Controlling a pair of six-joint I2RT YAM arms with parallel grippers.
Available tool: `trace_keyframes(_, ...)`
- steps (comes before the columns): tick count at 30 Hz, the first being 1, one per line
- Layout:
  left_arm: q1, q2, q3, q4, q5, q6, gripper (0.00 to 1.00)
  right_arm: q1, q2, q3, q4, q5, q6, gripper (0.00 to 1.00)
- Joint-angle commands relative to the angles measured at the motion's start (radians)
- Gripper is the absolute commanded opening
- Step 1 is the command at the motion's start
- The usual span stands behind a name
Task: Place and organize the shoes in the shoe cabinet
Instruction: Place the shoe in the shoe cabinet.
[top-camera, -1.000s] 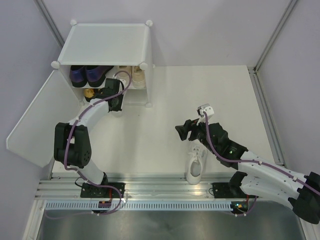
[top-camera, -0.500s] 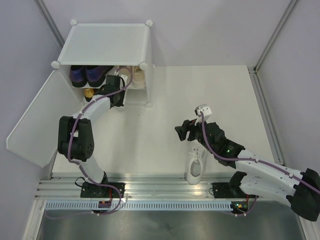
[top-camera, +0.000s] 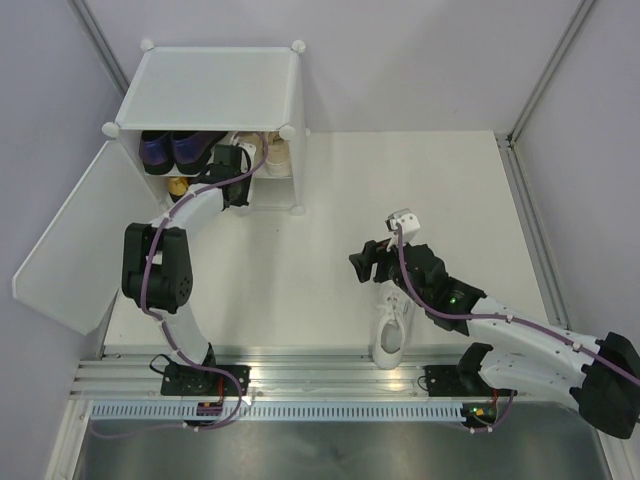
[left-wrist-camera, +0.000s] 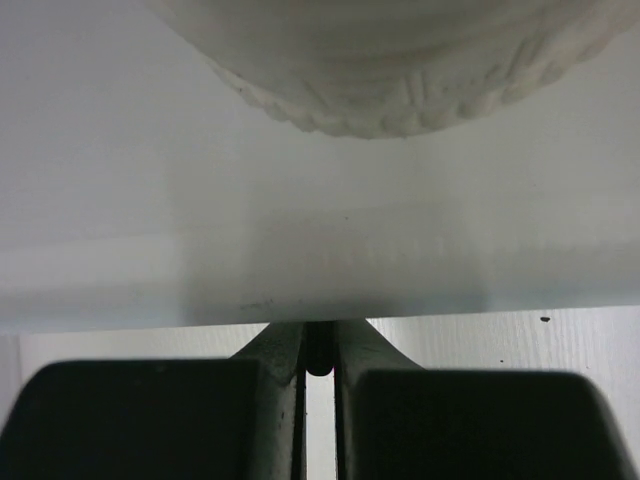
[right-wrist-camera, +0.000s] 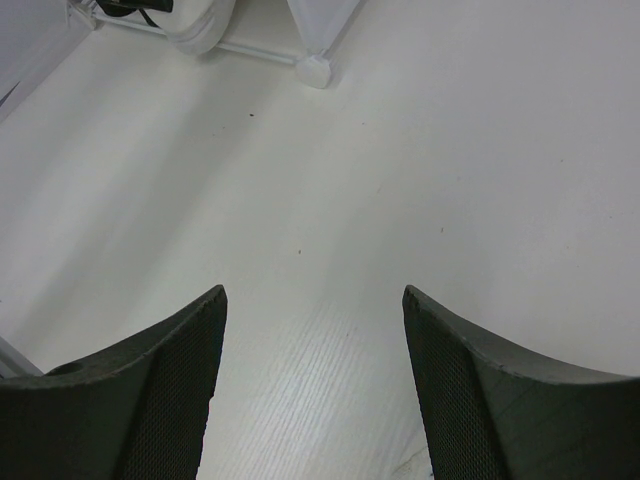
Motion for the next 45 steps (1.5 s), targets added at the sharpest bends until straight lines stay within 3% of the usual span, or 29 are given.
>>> trace_keyframes(1,0.006,-0.006,0.066,0.128,0.002,0.037,0.02,-0.004,0.009,0.015,0.012,0.022,-0.010,0.75)
trace_keyframes(4,0.006,-0.001,0.068,0.139,-0.009,0.023,0.02,-0.002,0.015,0.016,0.013,0.024,-0.010,0.75)
trace_keyframes(7,0.007,0.002,0.062,0.150,-0.013,0.001,0.21,-0.002,0.020,0.018,0.013,0.022,-0.012,0.75)
trace_keyframes(8,0.009,0.002,0.057,0.154,-0.016,-0.005,0.35,-0.002,0.021,0.018,0.013,0.022,-0.012,0.75)
trace_keyframes(10,0.007,0.003,0.052,0.161,-0.021,-0.016,0.42,-0.004,0.023,0.018,0.013,0.022,-0.012,0.75)
trace_keyframes(11,0.007,0.003,0.049,0.164,-0.025,-0.019,0.51,-0.002,0.025,0.018,0.013,0.024,-0.012,0.75)
trace_keyframes(16,0.007,0.000,0.040,0.173,-0.027,-0.052,0.60,-0.002,0.025,0.018,0.013,0.030,-0.016,0.74)
trace_keyframes(28,0.007,-0.078,-0.042,0.174,-0.032,-0.089,0.55,-0.002,0.022,0.016,0.013,0.018,-0.012,0.74)
trace_keyframes(34,0.007,-0.121,-0.099,0.177,-0.024,-0.115,0.41,-0.002,0.022,0.018,0.013,0.002,-0.009,0.74)
trace_keyframes(39,0.007,-0.149,-0.132,0.191,-0.018,-0.118,0.39,-0.001,0.020,0.016,0.013,-0.004,-0.008,0.74)
trace_keyframes(40,0.007,-0.149,-0.138,0.190,-0.015,-0.120,0.37,-0.002,0.020,0.018,0.013,-0.005,-0.008,0.74)
trace_keyframes(42,0.007,-0.150,-0.142,0.194,-0.016,-0.146,0.21,-0.004,0.020,0.018,0.013,-0.008,-0.008,0.74)
trace_keyframes(45,0.007,-0.146,-0.155,0.211,-0.012,-0.152,0.07,-0.001,0.020,0.016,0.013,-0.010,-0.005,0.74)
